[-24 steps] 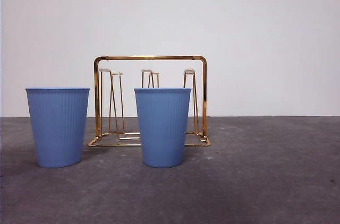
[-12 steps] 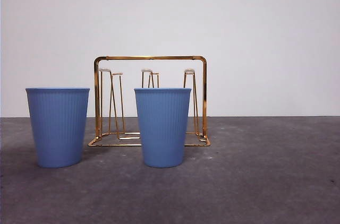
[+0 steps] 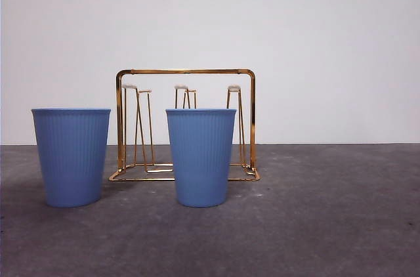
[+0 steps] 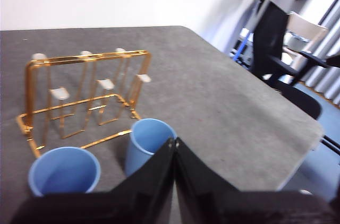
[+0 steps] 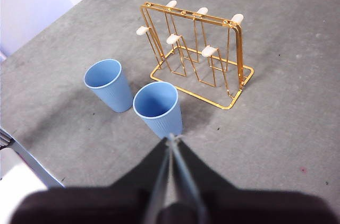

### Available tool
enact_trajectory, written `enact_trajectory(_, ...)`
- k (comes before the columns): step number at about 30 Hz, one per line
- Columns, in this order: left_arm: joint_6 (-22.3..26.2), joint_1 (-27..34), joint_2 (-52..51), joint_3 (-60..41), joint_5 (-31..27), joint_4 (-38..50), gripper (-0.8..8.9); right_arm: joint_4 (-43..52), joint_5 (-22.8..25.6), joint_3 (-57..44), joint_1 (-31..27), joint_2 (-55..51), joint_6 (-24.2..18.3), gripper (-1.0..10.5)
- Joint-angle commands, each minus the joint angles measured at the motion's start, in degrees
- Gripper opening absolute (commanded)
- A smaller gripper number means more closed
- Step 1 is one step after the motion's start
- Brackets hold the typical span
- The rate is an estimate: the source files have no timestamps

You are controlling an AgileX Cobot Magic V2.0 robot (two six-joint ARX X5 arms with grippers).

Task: Pick up cup 1,put cup 1 in the cup rack,pick up cup 2,put cup 2 in the cup rack

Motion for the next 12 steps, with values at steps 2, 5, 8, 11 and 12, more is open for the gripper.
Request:
enact_trajectory(2, 0.8, -0.3, 0.3, 0.2, 1.0, 0.8, 5.64, 0.3, -0.2, 0.2, 0.1, 0.1, -0.1, 3.6)
enact_trajectory(5, -0.7, -0.3, 0.7, 0.5, 1.0, 0.7, 7.59, 0.3, -0.2, 0.3, 0.1, 0.4, 0.1, 5.8)
enact_trajectory(8, -0.7, -0.3, 1.0, 1.1, 1.0, 0.7, 7.58, 0.4, -0.2, 0.3, 0.1, 0.8, 0.5, 6.0)
enact_trajectory(11, -0.7, -0.3, 1.7, 2.2, 1.0, 0.7, 7.58, 0.5, -0.7, 0.3, 0.1, 1.3, 0.5, 6.0)
enact_trajectory(12, -0.7, -0.3, 1.9, 2.8, 1.0, 0.6, 7.58, 0.7, -1.0, 0.3, 0.1, 1.6, 0.6, 6.0)
